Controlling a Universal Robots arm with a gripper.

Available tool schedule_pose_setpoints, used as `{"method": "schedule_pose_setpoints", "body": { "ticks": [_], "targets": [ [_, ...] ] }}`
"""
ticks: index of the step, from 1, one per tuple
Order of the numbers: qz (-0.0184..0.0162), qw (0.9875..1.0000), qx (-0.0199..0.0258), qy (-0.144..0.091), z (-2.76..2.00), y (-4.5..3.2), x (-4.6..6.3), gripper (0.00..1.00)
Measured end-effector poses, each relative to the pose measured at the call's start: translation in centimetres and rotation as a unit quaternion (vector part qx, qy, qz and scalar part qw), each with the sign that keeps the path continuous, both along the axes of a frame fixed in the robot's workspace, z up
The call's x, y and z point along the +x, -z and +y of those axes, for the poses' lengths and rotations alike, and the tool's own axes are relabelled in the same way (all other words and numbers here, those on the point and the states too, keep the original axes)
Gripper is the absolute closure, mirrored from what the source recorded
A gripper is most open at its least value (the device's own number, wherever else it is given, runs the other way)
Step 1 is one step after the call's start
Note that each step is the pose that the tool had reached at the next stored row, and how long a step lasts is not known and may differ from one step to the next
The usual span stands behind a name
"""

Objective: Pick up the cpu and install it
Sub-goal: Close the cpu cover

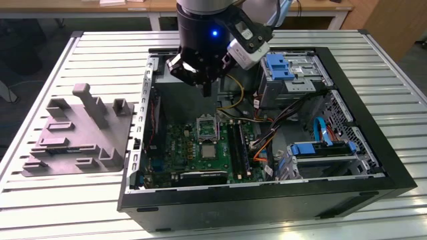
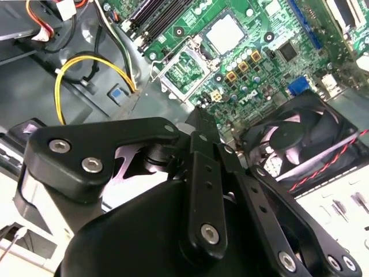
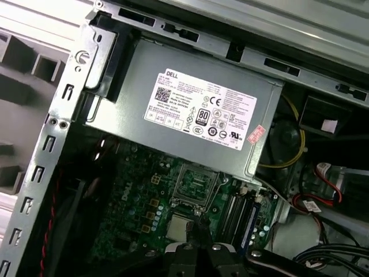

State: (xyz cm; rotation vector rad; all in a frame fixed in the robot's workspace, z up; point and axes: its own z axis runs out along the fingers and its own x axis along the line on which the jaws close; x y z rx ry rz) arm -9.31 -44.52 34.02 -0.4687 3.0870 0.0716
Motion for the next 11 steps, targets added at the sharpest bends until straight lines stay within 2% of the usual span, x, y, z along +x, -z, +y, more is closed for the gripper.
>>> {"method": "schedule_pose_setpoints", "body": {
  "ticks": [3, 5, 9, 11],
  "targets": [
    [-0.0001, 1.0000, 0.0000, -0.004, -0.13, 0.06, 0.00, 0.89],
    [0.0000, 0.9998, -0.0001, -0.019, -0.14, 0.09, 0.00, 0.89],
    [0.0000, 0.9985, 0.0000, -0.055, -0.14, 0.21, 0.00, 0.89],
    [0.0000, 0.9981, 0.0000, -0.062, -0.17, 0.24, 0.01, 0.89]
  ]
}}
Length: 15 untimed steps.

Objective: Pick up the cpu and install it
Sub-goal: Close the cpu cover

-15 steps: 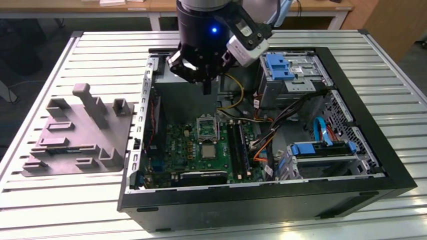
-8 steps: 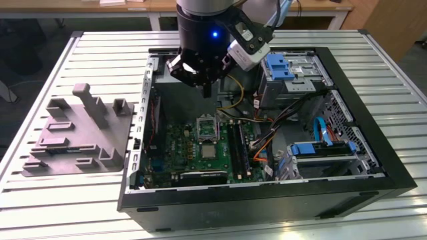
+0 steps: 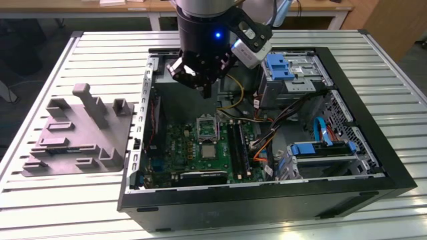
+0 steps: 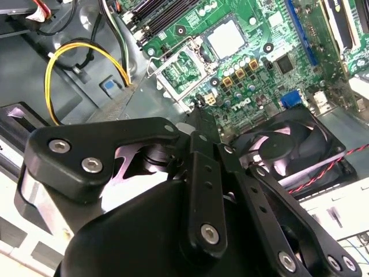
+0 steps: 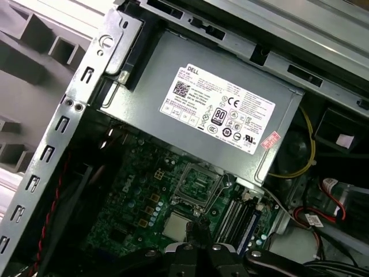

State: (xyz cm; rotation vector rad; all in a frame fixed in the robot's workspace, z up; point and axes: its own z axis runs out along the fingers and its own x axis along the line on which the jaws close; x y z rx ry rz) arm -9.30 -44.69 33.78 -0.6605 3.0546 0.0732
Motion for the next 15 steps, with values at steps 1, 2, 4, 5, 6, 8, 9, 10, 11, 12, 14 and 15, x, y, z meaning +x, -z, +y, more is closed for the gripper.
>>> {"method": "schedule_pose_setpoints", "body": {
  "ticks": [1, 2, 4, 5, 6, 8, 9, 10, 11, 12, 14, 15],
  "targets": [
    [0.0000, 1.0000, 0.0000, 0.000, 0.00, 0.00, 0.00, 0.89],
    [0.0000, 1.0000, 0.0000, 0.000, 0.00, 0.00, 0.00, 0.89],
    [0.0000, 1.0000, 0.0000, -0.001, 0.00, 0.01, 0.00, 0.89],
    [0.0000, 1.0000, 0.0000, -0.001, 0.00, 0.00, 0.00, 0.89],
    [0.0000, 1.0000, 0.0000, -0.001, 0.00, 0.00, 0.00, 0.89],
    [0.0000, 1.0000, 0.0000, -0.001, 0.00, 0.01, 0.00, 0.89],
    [0.0000, 1.0000, 0.0000, -0.001, 0.00, 0.01, 0.00, 0.89],
    [0.0000, 1.0000, 0.0000, -0.001, 0.00, 0.00, 0.00, 0.89],
    [0.0000, 1.0000, 0.0000, -0.001, 0.00, 0.00, 0.00, 0.89],
    [0.0000, 1.0000, 0.0000, -0.001, 0.00, 0.00, 0.00, 0.89],
    [0.0000, 1.0000, 0.0000, -0.001, 0.00, 0.01, 0.01, 0.89],
    [0.0000, 1.0000, 0.0001, -0.001, 0.00, 0.01, 0.09, 0.89]
  ]
}}
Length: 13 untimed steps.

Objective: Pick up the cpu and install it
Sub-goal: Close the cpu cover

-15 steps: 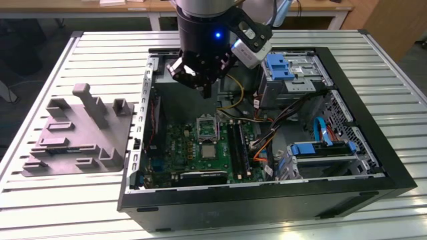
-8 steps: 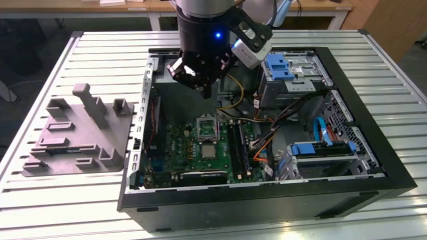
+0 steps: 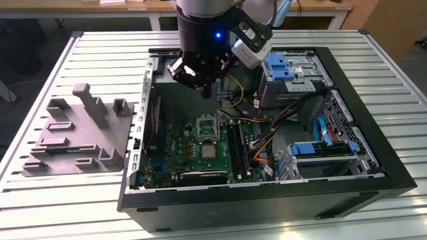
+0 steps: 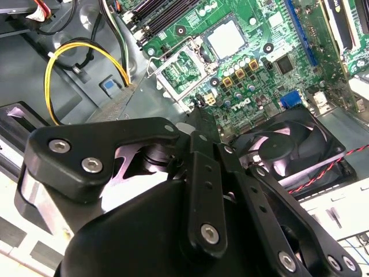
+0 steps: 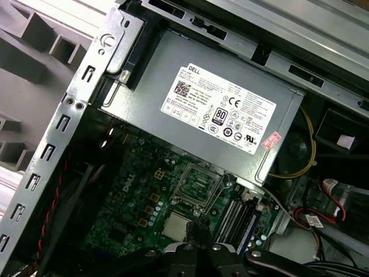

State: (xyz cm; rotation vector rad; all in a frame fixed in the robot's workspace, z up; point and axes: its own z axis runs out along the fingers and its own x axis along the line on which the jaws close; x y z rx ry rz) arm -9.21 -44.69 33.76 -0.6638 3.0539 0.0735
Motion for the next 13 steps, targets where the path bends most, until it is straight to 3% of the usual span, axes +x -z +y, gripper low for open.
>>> {"method": "schedule_pose_setpoints", "body": {
  "ticks": [3, 8, 13],
  "targets": [
    [0.0009, 1.0000, 0.0003, 0.000, 0.00, 0.07, 0.8, 0.89],
    [0.0010, 0.9999, 0.0127, -0.011, 0.01, 0.39, 1.2, 0.89],
    [0.0017, 0.9996, 0.0114, -0.026, -0.10, 1.03, 1.2, 0.89]
  ]
}}
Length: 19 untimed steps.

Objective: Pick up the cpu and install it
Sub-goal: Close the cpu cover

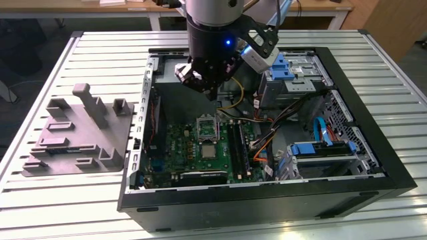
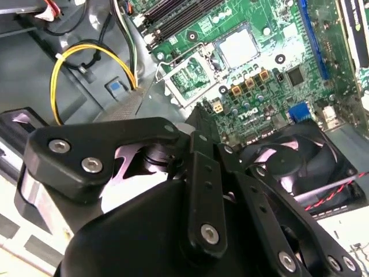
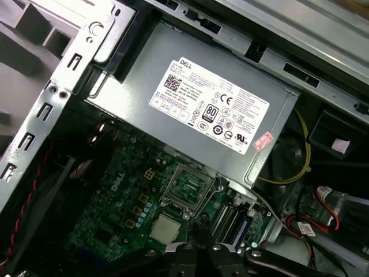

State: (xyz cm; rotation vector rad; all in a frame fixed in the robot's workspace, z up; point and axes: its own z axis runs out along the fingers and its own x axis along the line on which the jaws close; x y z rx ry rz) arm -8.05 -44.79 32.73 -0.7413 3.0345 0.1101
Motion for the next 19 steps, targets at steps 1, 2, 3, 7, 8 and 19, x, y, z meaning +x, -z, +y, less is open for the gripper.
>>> {"method": "schedule_pose_setpoints", "body": {
  "ticks": [1, 2, 3, 7, 8, 19],
  "targets": [
    [0.0001, 1.0000, -0.0007, -0.003, -0.01, 0.09, 0.0, 0.89],
    [0.0001, 1.0000, -0.0010, -0.008, -0.02, 0.19, 0.0, 0.89],
    [0.0001, 0.9999, -0.0010, -0.015, -0.01, 0.28, 0.0, 0.89],
    [0.0001, 0.9987, -0.0010, -0.051, -0.01, 0.62, 0.0, 0.89],
    [0.0001, 0.9982, -0.0010, -0.061, -0.02, 0.74, 0.0, 0.89],
    [-0.0005, 0.9972, 0.0082, -0.074, -0.08, 2.07, 0.8, 0.89]
  ]
}}
